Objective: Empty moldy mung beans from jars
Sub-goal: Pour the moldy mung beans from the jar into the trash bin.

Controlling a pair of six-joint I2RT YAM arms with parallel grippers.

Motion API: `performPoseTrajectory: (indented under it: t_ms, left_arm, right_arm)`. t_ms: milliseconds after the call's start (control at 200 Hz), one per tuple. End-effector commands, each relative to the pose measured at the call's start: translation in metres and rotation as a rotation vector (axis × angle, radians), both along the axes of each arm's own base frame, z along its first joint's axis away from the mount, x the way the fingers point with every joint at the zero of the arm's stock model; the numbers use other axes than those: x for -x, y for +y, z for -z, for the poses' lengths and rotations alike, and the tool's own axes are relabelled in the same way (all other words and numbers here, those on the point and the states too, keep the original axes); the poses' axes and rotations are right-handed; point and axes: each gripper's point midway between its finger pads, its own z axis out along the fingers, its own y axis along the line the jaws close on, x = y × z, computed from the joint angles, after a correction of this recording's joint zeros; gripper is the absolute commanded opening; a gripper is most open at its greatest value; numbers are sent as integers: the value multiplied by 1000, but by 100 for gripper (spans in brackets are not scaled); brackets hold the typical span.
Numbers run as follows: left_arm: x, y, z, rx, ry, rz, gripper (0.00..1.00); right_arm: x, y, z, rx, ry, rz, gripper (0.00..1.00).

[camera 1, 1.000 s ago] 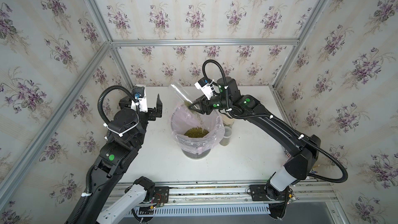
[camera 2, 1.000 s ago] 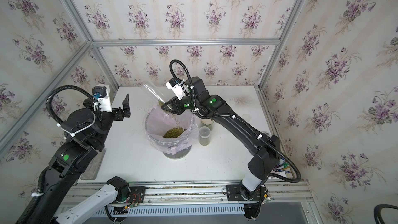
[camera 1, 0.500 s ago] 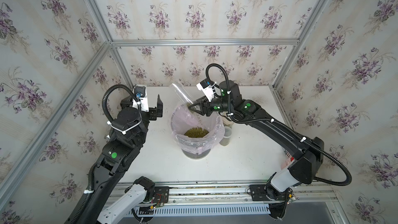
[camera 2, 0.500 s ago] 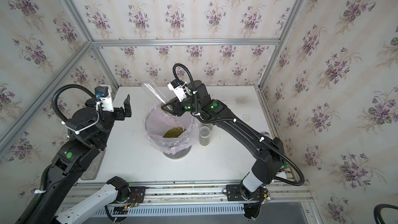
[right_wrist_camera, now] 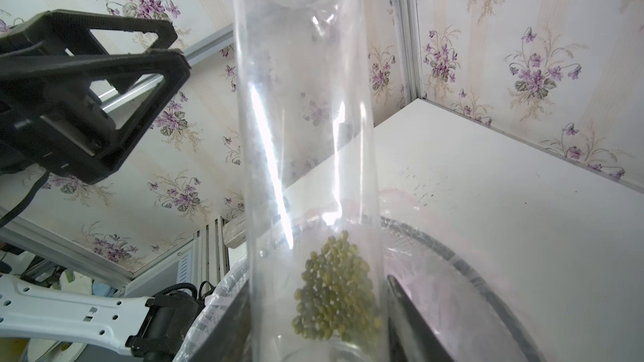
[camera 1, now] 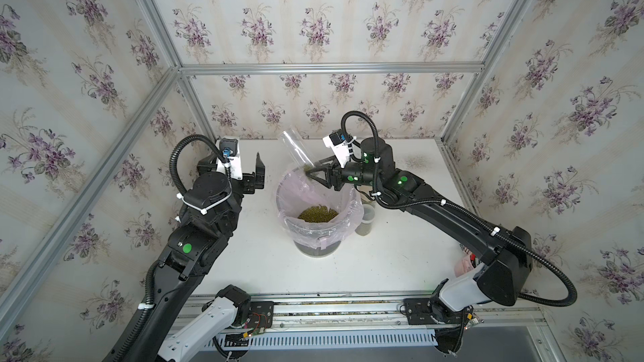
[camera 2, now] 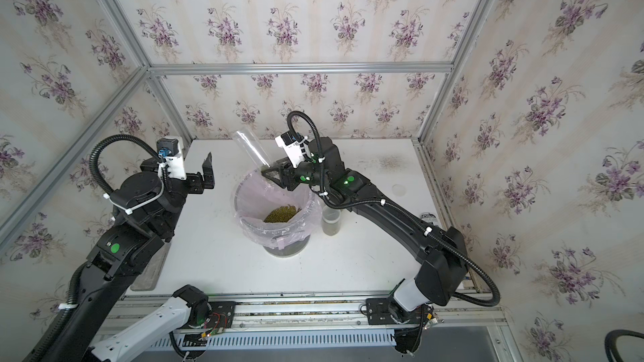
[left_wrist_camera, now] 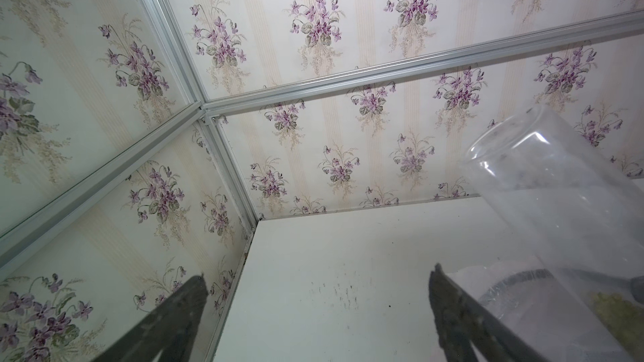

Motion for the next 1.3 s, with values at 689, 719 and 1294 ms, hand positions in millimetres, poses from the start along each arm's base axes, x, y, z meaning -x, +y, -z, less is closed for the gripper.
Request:
performPoseTrajectory:
  t_ms: [689,719,1294]
  left_arm:
    - [-7,-4,0,12,2,6,100]
    - [-7,-5,0,13,-1,9,100]
    - [-3,-3,-3,17,-12,8,100]
  right_arm:
    - [17,-1,-40,-211,-193,48,29]
    - [19,0,-41,-215,-197,42,29]
    - [23,-1,-41,-204,-231,77,26]
